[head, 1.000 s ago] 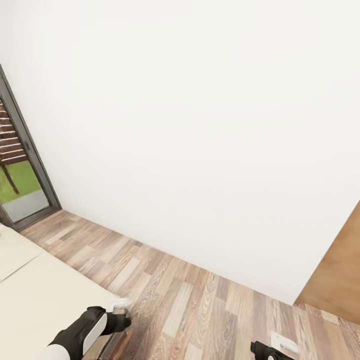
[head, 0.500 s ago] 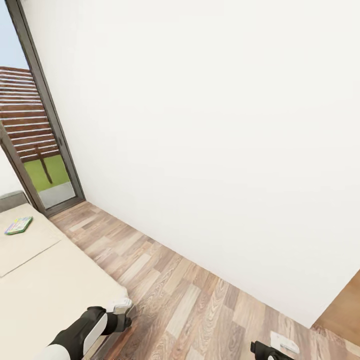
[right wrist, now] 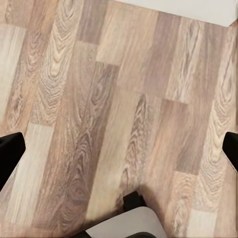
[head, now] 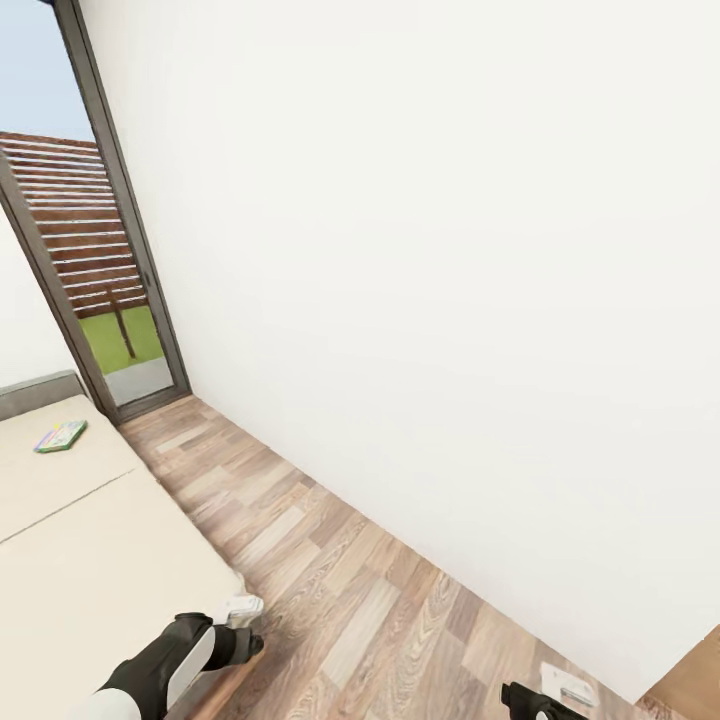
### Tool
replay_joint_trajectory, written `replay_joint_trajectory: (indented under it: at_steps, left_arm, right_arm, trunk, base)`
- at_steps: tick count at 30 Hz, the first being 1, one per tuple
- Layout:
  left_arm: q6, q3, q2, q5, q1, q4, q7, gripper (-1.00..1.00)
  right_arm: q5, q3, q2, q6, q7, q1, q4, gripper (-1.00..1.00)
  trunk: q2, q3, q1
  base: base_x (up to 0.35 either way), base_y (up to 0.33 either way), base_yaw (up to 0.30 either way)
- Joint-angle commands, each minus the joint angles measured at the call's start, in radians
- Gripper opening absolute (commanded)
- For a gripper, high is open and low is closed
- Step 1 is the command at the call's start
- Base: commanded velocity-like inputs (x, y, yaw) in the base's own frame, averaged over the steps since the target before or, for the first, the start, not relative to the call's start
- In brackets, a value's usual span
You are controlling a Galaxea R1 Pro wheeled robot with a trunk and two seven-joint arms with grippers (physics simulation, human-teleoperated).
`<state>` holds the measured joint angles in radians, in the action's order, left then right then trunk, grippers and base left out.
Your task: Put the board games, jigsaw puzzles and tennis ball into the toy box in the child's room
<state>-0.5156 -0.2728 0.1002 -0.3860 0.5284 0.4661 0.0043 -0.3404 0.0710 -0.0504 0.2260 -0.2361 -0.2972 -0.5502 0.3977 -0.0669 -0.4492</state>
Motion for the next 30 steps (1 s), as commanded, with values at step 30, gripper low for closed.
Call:
replay_joint_trajectory:
  at_steps: [30]
  left_arm:
    - [-0.004,-0.005,0.001,-0.002,0.001,0.002,0.001,1.0]
  right_arm:
    - [-0.008,-0.002,0.007,0.004,-0.005,0.0,-0.002,1.0]
  trunk:
    - [0.002,0.005,-0.001]
  base:
    - [0.013,-0.146,0.214]
